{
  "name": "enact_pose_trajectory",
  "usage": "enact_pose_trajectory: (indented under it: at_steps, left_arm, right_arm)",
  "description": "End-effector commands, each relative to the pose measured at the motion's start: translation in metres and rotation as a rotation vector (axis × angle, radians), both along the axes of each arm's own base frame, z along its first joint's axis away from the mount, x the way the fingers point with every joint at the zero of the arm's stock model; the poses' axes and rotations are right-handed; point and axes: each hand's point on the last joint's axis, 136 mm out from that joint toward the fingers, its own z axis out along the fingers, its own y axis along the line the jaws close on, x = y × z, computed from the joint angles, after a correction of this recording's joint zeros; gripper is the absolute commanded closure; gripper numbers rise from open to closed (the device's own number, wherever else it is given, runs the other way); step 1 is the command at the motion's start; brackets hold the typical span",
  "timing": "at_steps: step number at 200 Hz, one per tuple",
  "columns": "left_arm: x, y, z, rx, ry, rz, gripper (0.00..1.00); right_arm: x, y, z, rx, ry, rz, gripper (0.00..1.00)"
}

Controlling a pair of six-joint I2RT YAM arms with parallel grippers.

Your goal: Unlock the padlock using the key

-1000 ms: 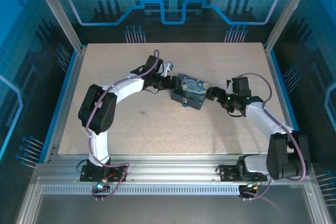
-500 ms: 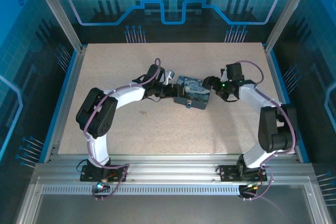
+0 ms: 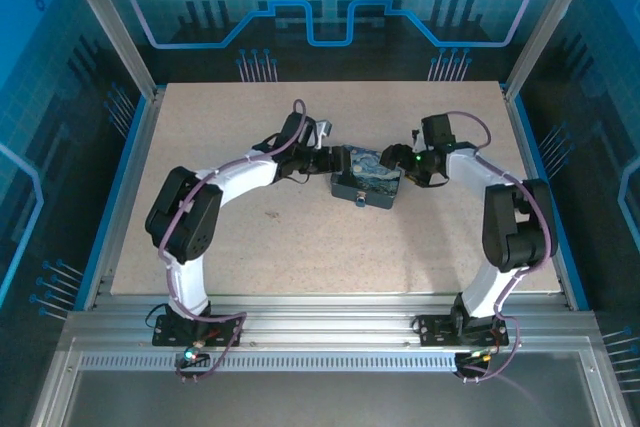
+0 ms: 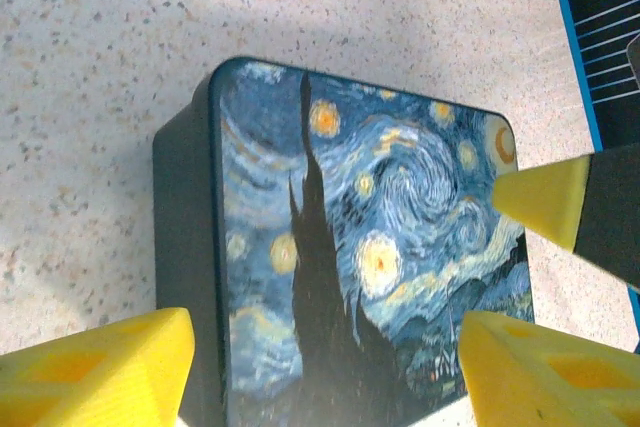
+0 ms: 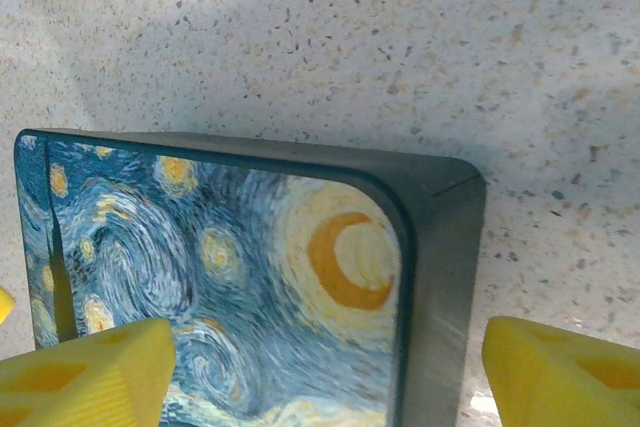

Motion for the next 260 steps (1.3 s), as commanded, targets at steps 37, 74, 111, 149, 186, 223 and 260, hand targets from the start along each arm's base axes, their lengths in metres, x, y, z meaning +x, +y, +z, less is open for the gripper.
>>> enact_pose_trajectory:
  at_steps: [37, 74, 111, 149, 186, 223, 260]
  left_arm:
    - [-0.011, 0.002, -0.013, -0.01, 0.042, 0.011, 0.34]
    - [-0.025, 0.025, -0.011, 0.001, 0.024, 0.05, 0.36]
    - [-0.043, 0.047, -0.006, 0.005, -0.003, 0.092, 0.36]
    - [-0.049, 0.056, -0.004, 0.016, -0.013, 0.107, 0.36]
    - [-0.043, 0.056, -0.003, 0.018, -0.016, 0.109, 0.36]
    - [-0.042, 0.056, -0.006, 0.016, -0.008, 0.118, 0.34]
    - [-0.046, 0.067, -0.008, 0.027, -0.009, 0.151, 0.25]
  right_arm:
    - [0.0, 0.038, 0.001, -0.005, 0.021, 0.119, 0.22]
    - [0.0, 0.066, 0.004, -0.012, 0.008, 0.18, 0.22]
    - [-0.002, 0.09, 0.002, -0.023, 0.012, 0.237, 0.21]
    - [-0.006, 0.1, 0.002, -0.026, 0.008, 0.248, 0.21]
    - [-0.012, 0.097, 0.001, -0.027, 0.012, 0.242, 0.21]
    - [-0.014, 0.091, 0.002, -0.052, 0.016, 0.234, 0.17]
    - [-0.014, 0.086, 0.005, -0.068, 0.005, 0.221, 0.13]
